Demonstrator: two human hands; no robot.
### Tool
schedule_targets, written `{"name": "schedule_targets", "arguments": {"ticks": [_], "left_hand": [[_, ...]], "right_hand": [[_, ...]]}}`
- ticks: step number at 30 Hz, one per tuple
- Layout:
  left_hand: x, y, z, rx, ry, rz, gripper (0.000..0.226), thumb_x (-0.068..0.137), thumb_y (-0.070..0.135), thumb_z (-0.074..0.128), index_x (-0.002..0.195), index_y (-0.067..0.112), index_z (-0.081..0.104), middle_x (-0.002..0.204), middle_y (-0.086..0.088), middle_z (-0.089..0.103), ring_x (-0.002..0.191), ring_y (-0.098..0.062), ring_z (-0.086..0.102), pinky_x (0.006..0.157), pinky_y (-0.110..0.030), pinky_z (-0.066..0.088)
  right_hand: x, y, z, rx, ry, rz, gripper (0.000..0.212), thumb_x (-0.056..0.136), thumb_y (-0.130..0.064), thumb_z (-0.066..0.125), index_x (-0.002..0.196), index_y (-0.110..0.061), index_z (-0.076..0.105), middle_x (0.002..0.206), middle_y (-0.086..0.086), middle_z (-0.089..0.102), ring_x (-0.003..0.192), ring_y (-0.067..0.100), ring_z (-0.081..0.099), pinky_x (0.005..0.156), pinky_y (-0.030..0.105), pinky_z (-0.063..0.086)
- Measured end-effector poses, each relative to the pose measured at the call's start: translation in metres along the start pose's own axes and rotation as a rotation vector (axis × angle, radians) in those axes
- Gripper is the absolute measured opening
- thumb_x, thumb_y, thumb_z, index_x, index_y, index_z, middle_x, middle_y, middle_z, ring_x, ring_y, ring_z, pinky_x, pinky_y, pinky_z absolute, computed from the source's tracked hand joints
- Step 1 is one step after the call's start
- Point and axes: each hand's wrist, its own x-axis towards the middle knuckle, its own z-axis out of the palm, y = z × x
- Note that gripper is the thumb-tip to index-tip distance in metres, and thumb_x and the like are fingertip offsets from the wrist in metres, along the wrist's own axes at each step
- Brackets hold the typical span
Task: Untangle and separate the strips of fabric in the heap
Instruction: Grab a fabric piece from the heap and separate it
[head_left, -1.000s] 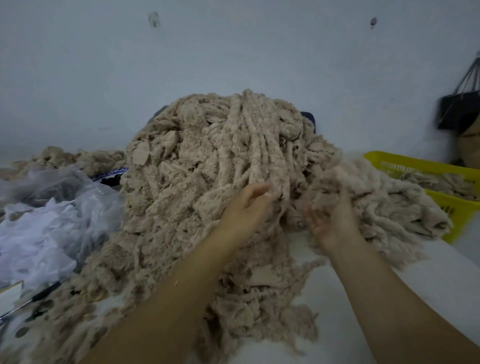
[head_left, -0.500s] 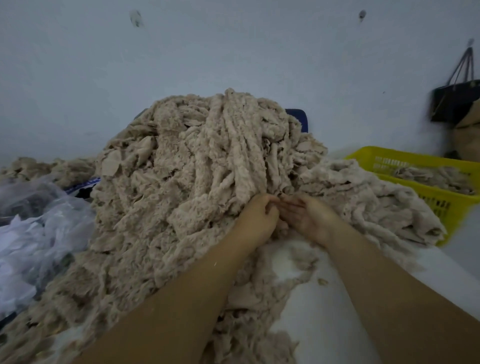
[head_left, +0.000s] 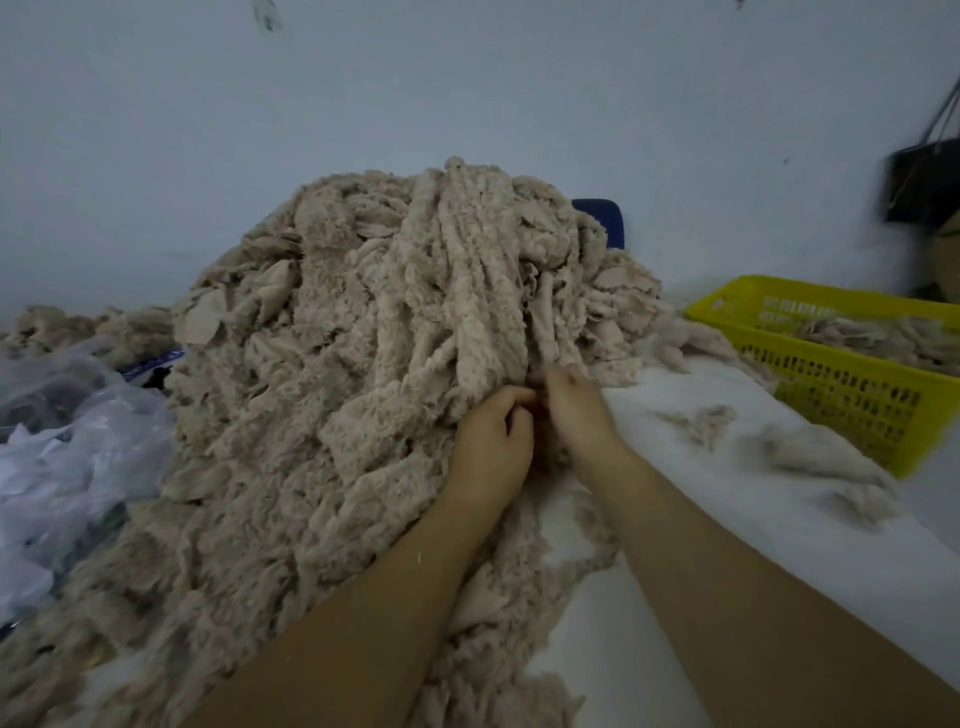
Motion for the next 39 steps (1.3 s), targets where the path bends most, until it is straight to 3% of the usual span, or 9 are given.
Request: {"name": "schedule_targets", "arguments": {"ticks": [6,10,12,19,22,26,29,34,39], "left_hand": [[-0.006,0.002,-0.044,0.168,0.31,0.194,0.024,0.093,0.016,0.048,0.112,0.016,0.064,0.109,0.002,0.055,0.1,-0.01,0.051,0.09,-0.028,0.046],[-0.007,-0.02,-0.08,0.443,0.23,-0.167,0.057,0.096,0.035,0.057,0.148,0.019,0.038,0.156,-0.009,0.029,0.141,-0.028,0.028,0.116,-0.048,0.026],[-0.009,-0.033,-0.095,0.368,0.108,-0.278,0.041,0.099,0.041,0.052,0.133,0.017,0.05,0.147,-0.013,0.046,0.132,-0.034,0.042,0.11,-0.048,0.036],[-0.022,-0.052,-0.134,-0.302,0.533,-0.497,0.046,0.104,0.038,0.043,0.146,0.02,0.047,0.145,-0.002,0.051,0.122,-0.027,0.054,0.1,-0.041,0.046],[-0.027,-0.052,-0.145,-0.302,0.652,-0.488,0.018,0.102,0.03,0.045,0.109,0.024,0.06,0.103,0.003,0.057,0.101,-0.028,0.054,0.083,-0.034,0.041],[-0.046,-0.036,-0.126,0.222,0.582,0.028,0.03,0.095,0.023,0.047,0.12,0.007,0.057,0.121,-0.01,0.052,0.116,-0.021,0.044,0.097,-0.038,0.038],[-0.052,-0.023,-0.112,0.303,0.275,0.294,0.046,0.094,0.029,0.049,0.137,0.011,0.053,0.134,-0.006,0.052,0.123,-0.016,0.041,0.106,-0.035,0.035],[-0.05,-0.035,-0.103,0.338,0.067,0.226,0.075,0.097,0.053,0.042,0.158,0.018,0.013,0.165,0.0,0.008,0.151,-0.014,0.01,0.124,-0.032,0.008],[-0.045,-0.036,-0.117,-0.336,0.19,0.007,0.022,0.099,0.036,0.047,0.118,0.043,0.055,0.131,0.008,0.059,0.124,-0.001,0.053,0.104,-0.027,0.044]], "right_hand": [[-0.023,-0.006,0.028,-0.057,-0.197,-0.05,0.042,0.097,-0.058,0.04,0.114,-0.026,0.062,0.117,0.001,0.065,0.107,0.02,0.062,0.097,0.042,0.05],[-0.039,-0.001,0.043,-0.186,-0.19,-0.082,0.031,0.098,-0.048,0.045,0.113,-0.025,0.061,0.114,-0.002,0.061,0.106,0.02,0.057,0.086,0.032,0.045],[-0.042,-0.002,0.042,-0.129,-0.11,-0.044,0.027,0.098,-0.046,0.043,0.093,-0.024,0.059,0.101,0.0,0.058,0.096,0.021,0.056,0.074,0.032,0.042],[-0.049,-0.003,0.018,0.064,0.213,0.017,0.057,0.103,-0.048,0.034,0.145,-0.011,0.043,0.134,0.012,0.052,0.121,0.031,0.051,0.095,0.039,0.043],[-0.06,-0.002,0.015,0.064,0.237,-0.044,0.054,0.103,-0.047,0.035,0.143,-0.013,0.047,0.144,0.01,0.05,0.129,0.031,0.048,0.1,0.038,0.041],[-0.089,-0.004,0.033,-0.164,0.047,-0.313,0.038,0.102,-0.051,0.036,0.092,-0.026,0.063,0.085,-0.02,0.065,0.081,-0.013,0.058,0.073,0.008,0.044],[-0.11,-0.007,0.049,-0.271,-0.089,-0.496,0.059,0.095,-0.06,0.032,0.067,-0.012,0.052,0.06,-0.002,0.056,0.055,0.007,0.054,0.052,0.023,0.041],[-0.131,-0.016,0.065,-0.614,-0.247,-0.82,0.052,0.1,-0.045,0.03,0.059,-0.022,0.052,0.058,-0.008,0.053,0.058,0.007,0.049,0.065,0.024,0.038],[-0.141,-0.015,0.082,-0.828,-0.397,-0.971,0.039,0.1,-0.041,0.031,0.07,-0.02,0.043,0.069,-0.003,0.046,0.072,0.005,0.033,0.07,0.029,0.031]]}}
